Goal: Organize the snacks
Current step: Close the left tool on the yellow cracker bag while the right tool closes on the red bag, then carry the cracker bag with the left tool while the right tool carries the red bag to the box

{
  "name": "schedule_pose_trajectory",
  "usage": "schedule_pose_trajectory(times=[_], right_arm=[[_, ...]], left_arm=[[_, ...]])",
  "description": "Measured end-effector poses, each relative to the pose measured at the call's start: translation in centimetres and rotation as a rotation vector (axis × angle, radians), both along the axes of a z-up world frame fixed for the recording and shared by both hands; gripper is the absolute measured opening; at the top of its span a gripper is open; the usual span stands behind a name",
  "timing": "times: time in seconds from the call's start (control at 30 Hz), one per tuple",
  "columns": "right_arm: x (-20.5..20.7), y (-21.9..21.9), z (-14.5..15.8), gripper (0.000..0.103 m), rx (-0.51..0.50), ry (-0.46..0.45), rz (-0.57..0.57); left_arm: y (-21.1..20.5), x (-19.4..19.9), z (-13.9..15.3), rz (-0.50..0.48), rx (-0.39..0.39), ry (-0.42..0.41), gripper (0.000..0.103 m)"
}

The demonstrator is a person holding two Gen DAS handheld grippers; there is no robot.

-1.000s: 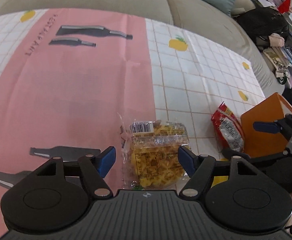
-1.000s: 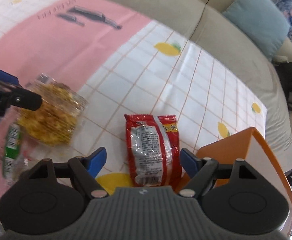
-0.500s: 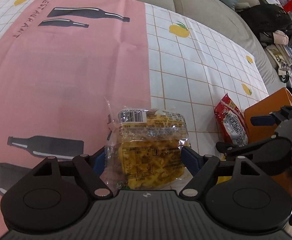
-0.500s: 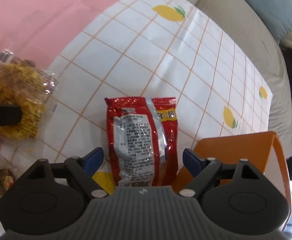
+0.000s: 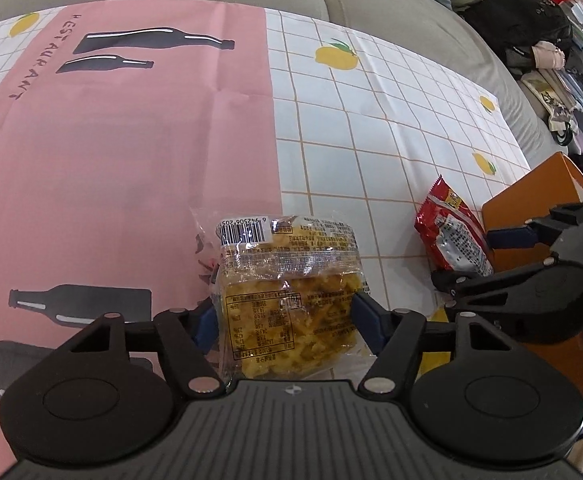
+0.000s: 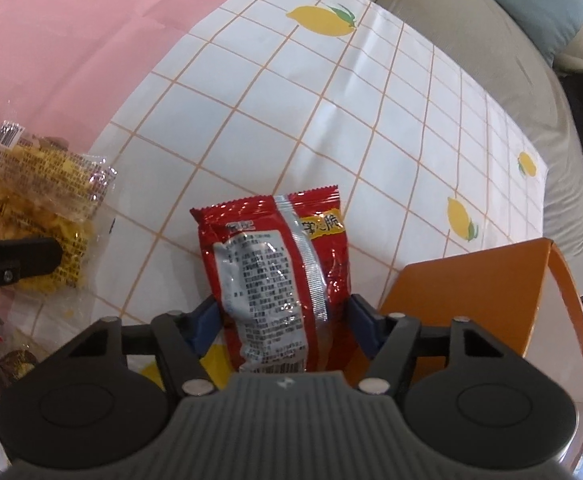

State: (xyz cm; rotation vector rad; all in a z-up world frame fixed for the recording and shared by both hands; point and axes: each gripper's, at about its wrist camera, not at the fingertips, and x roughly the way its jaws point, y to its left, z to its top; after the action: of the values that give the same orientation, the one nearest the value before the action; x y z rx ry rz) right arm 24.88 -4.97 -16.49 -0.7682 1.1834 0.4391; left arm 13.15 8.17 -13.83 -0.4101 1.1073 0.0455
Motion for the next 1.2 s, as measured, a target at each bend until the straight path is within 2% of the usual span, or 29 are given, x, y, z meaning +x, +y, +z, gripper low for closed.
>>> schedule_pose_trajectory(times=[0.07, 0.13, 0.2, 0.47, 0.63, 0.73, 0.87, 0.97, 1.1, 1.2], right_arm=[[-0.5, -0.2, 0.3, 0.060, 0.014, -0.009, 0.001], [-0.9, -0.5, 0.9, 0.058, 0.040, -0.014, -0.003], [-1.3, -0.9, 1.6, 0.057, 0.084, -0.011, -0.015], [-2.9, -2.4, 5.0, 0.053, 0.300, 0.051, -0.110], [-4.3, -2.9, 5.6, 0.053, 0.386, 0.097, -0.157], [-4.7, -3.0, 5.2, 0.053, 0.420, 0.130, -0.188], [-5.2, -2.7, 4.5, 0.052, 0.449, 0.166, -0.211], [-5.3, -2.2, 4.0, 0.052, 0.470, 0.191, -0.215], [-5.4, -1.9, 3.6, 0.051, 0.475, 0.200, -0.212], [-5.2, -2.1, 3.2, 0.051, 0.486, 0.216, -0.220]], left_arm=[[-0.1, -0.1, 0.2, 0.008, 0.003, -0.008, 0.066], [0.1, -0.4, 0.8, 0.026, -0.007, -0.027, 0.052], [0.2, -0.5, 1.3, 0.039, -0.017, -0.040, 0.046], [-0.7, -1.3, 3.2, 0.039, 0.023, -0.094, 0.034], [-1.5, -1.8, 4.9, 0.007, 0.087, -0.122, 0.031], [-2.0, -2.0, 5.8, -0.033, 0.109, -0.111, 0.031], [-1.6, -2.2, 5.7, -0.052, 0.016, -0.080, 0.031], [-1.0, -2.2, 4.7, -0.021, -0.025, -0.051, 0.031], [0.1, -2.5, 3.5, 0.036, -0.130, -0.037, 0.031], [0.6, -2.4, 2.7, 0.063, -0.178, -0.014, 0.035]])
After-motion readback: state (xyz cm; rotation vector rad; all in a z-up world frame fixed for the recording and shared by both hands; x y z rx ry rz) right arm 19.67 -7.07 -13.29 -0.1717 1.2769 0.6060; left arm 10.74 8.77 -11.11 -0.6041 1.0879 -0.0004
